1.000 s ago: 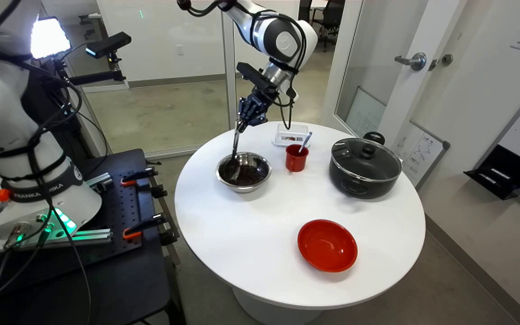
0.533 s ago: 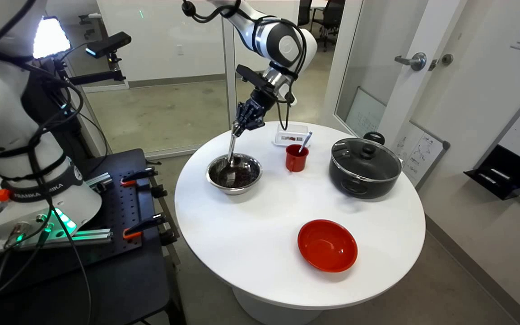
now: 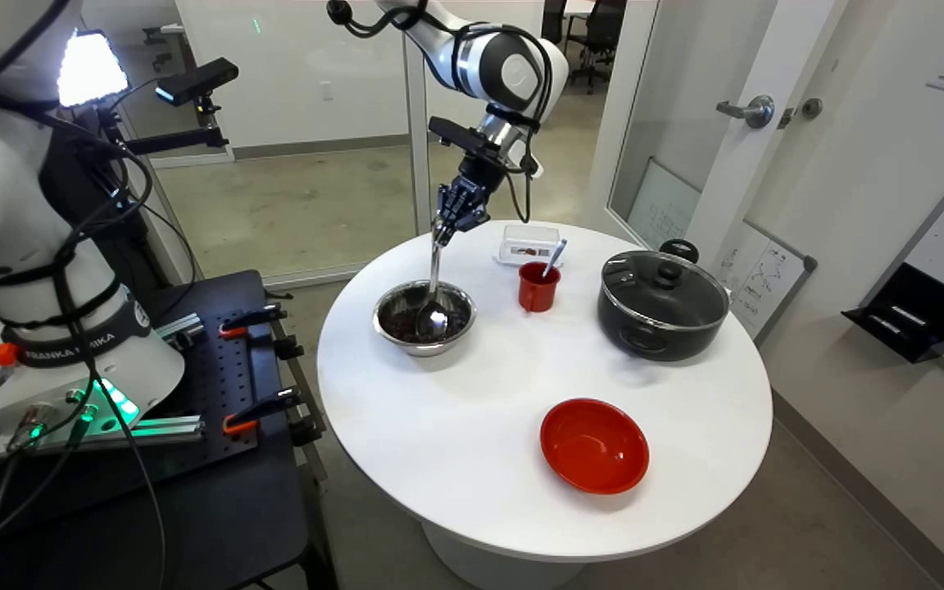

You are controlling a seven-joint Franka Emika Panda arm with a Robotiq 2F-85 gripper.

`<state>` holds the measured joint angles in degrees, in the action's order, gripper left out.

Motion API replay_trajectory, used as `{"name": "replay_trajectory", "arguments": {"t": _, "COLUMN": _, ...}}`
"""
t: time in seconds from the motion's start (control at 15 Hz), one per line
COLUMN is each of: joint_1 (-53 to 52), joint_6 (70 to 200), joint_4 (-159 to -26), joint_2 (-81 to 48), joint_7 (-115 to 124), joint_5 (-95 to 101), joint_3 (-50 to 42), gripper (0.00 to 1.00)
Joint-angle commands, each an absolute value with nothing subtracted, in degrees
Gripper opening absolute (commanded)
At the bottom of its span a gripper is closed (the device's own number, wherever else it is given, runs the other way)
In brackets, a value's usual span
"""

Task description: Pick the spoon in the red bowl and stir the contents in the silver bowl, then put the spoon back in the red bowl

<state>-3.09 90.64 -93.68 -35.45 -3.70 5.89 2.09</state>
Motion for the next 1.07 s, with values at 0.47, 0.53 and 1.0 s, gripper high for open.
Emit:
{"name": "replay_trajectory", "arguments": {"t": 0.47, "joint_1": 0.1, "joint_6": 87.2, "joint_4": -92.8, "joint_2": -36.0, "joint_7": -18.0, "joint_5": 2.8, "joint_3": 4.6, "gripper": 0.01}}
{"name": "replay_trajectory", "arguments": {"t": 0.53, "joint_1": -0.2, "joint_6": 85.8, "joint_4": -92.5, "joint_2": -36.3, "joint_7": -16.9, "joint_5": 3.4, "joint_3": 4.2, "gripper": 0.01}}
{"name": "replay_trajectory", "arguments": {"t": 1.0, "joint_1": -2.0, "joint_6": 93.2, "joint_4": -94.0, "joint_2": -35.5, "joint_7": -8.3, "joint_5": 6.9, "joint_3": 2.4, "gripper": 0.01}}
